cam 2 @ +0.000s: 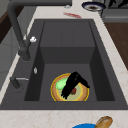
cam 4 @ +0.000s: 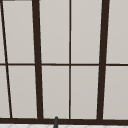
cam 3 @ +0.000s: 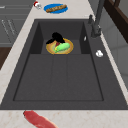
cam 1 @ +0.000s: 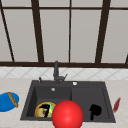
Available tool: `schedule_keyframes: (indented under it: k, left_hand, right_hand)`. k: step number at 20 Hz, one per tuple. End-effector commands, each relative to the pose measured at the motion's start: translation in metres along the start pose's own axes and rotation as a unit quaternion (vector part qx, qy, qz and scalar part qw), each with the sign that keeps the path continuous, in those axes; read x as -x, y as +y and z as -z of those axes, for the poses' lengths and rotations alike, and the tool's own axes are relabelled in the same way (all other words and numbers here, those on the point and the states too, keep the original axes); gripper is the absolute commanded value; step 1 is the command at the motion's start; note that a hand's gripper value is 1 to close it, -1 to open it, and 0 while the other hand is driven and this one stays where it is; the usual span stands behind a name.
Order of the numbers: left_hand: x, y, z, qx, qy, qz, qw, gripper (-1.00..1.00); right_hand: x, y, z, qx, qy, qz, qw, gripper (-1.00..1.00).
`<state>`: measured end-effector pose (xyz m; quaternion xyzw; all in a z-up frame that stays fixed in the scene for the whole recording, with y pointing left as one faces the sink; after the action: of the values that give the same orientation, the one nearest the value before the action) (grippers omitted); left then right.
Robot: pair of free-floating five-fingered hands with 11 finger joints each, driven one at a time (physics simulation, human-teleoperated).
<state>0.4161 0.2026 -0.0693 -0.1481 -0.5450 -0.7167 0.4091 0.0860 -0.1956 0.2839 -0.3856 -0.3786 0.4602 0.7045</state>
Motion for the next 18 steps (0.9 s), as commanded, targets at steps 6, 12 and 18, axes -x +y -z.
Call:
schedule_keyframes:
  k: [6,12,18]
  left_hand:
    - [0.005,0.01,0.003,-0.03,-0.069,-0.051,0.9958,-1.0]
    - [0.013,0.021,-0.002,-0.053,-0.081,-0.013,0.9952,-1.0]
    - [0.019,0.028,-0.007,-0.081,-0.086,0.004,0.993,-1.0]
  right_hand:
    - [0.0,0.0,0.0,0.0,0.0,0.0,1.0,0.0]
    - [0.0,0.0,0.0,0.0,0.0,0.0,1.0,0.0]
    - [0.0,0.0,0.0,0.0,0.0,0.0,1.0,0.0]
